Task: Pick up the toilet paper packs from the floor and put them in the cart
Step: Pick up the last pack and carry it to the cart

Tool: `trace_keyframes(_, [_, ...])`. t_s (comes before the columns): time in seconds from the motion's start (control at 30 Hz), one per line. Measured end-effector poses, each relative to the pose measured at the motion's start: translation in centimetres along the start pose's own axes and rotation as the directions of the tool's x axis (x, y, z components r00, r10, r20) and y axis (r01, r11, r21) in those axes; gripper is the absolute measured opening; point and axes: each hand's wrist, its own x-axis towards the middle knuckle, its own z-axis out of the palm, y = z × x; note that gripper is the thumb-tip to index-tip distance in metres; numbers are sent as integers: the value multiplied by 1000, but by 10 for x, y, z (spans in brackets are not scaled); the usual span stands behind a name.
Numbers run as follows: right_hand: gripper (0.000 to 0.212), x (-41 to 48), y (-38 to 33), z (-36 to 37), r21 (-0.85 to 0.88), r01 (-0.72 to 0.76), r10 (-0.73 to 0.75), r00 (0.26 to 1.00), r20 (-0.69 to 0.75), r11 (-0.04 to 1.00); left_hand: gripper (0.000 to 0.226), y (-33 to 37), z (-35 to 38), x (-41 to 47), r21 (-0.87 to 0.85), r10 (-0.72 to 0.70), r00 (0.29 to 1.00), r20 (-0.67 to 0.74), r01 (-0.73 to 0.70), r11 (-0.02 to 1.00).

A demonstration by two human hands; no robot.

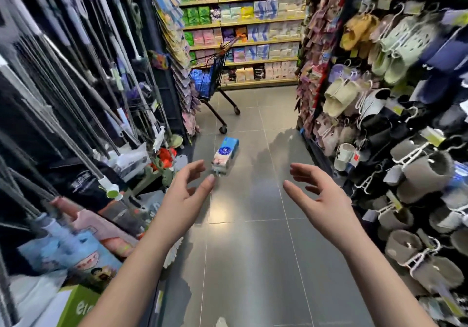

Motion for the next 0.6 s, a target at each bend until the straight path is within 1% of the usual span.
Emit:
trace_keyframes(0.27, [38,112,25,16,-30,14,-13,1000,24,999,45,-15,21,117,-62,10,999,-32,-12,998])
trace_keyframes(0.43, [39,212,37,33,-63,44,-42,998,41,997,43,-29,27,214,-90,39,998,-55,-44,995])
trace_keyframes(0.6, [39,314,42,57,-93,16,-9,997,77,996,42,-47,22,315,-129,-1,997,-74,-8,992])
